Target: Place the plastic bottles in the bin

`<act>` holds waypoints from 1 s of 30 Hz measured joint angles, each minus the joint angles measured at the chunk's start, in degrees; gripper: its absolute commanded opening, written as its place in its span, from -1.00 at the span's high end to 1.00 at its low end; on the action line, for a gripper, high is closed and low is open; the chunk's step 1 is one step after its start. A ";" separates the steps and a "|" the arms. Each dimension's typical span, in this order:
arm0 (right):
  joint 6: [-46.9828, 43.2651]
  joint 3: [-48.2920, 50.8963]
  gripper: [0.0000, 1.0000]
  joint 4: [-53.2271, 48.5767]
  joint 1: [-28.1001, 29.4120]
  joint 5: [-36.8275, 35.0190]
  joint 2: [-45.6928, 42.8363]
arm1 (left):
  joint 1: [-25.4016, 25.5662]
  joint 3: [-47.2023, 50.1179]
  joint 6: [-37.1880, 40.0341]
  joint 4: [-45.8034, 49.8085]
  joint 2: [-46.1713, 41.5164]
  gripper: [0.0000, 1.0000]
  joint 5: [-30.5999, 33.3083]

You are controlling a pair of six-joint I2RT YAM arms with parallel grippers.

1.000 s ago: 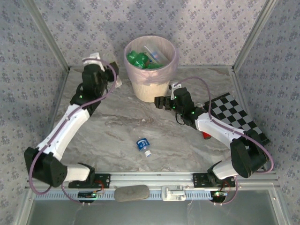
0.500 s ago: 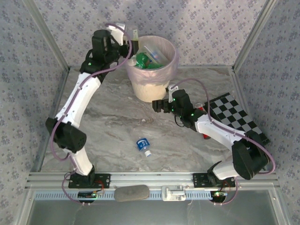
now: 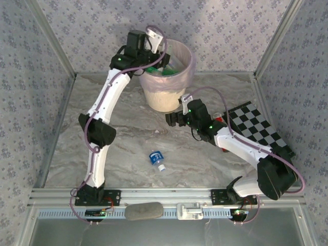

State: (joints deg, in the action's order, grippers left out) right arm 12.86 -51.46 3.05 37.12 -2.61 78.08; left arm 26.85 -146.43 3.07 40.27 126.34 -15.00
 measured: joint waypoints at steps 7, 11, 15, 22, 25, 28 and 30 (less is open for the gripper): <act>-0.76 0.00 -0.98 -0.37 0.15 -0.20 -0.20 | 1.09 -0.26 1.66 2.56 1.64 -0.26 0.02; -0.92 0.00 -0.98 -0.76 0.15 -0.22 -0.20 | 1.07 -0.63 2.21 3.45 1.66 -0.54 0.90; -0.92 0.00 -0.98 -0.76 0.17 -0.20 -0.20 | 1.07 -0.76 1.79 4.59 1.66 -0.91 1.75; -0.90 0.00 -0.98 -0.72 1.03 -0.20 -0.04 | 1.68 1.11 -0.81 4.13 -0.94 -1.00 3.56; -0.87 0.00 -0.98 -0.72 1.75 -0.20 0.28 | 1.79 8.90 -2.21 1.40 -7.58 -1.00 4.48; -0.59 0.00 -0.98 -0.72 2.56 -0.17 0.68 | 1.79 21.88 -3.69 -5.40 -17.62 -1.00 5.88; -0.22 0.00 -0.98 -0.72 3.23 0.00 1.05 | 1.77 31.41 -4.68 -10.97 -24.85 -1.00 7.54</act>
State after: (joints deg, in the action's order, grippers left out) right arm 12.64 -51.46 2.33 40.36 -2.61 79.13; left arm 28.62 -115.02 -1.61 29.30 101.49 -7.46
